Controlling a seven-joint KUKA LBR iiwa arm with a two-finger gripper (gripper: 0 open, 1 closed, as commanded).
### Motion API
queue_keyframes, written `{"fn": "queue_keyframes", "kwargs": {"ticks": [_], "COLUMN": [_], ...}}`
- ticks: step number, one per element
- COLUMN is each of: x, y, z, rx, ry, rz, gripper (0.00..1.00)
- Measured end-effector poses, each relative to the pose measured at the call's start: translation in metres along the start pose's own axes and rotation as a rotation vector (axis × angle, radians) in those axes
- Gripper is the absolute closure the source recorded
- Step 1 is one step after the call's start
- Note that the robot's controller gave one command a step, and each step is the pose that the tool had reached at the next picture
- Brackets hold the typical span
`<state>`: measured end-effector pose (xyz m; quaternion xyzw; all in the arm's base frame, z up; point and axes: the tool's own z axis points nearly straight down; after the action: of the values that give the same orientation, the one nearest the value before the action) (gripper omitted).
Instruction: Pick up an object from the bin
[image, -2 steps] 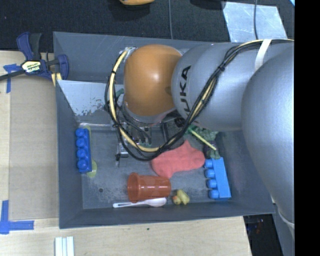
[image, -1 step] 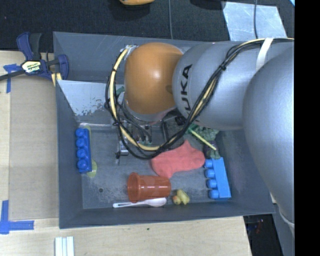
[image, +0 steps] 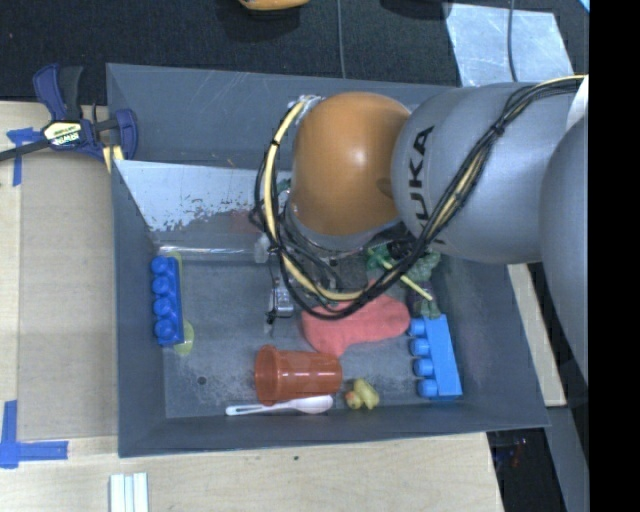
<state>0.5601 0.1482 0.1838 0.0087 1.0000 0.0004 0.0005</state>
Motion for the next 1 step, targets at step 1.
{"fn": "queue_keyframes", "kwargs": {"ticks": [1], "x": [0.0231], "y": [-0.0144], "z": [-0.0129], "rx": [-0.001], "ry": [-0.001], "rz": [-0.027], "gripper": [0.0]}}
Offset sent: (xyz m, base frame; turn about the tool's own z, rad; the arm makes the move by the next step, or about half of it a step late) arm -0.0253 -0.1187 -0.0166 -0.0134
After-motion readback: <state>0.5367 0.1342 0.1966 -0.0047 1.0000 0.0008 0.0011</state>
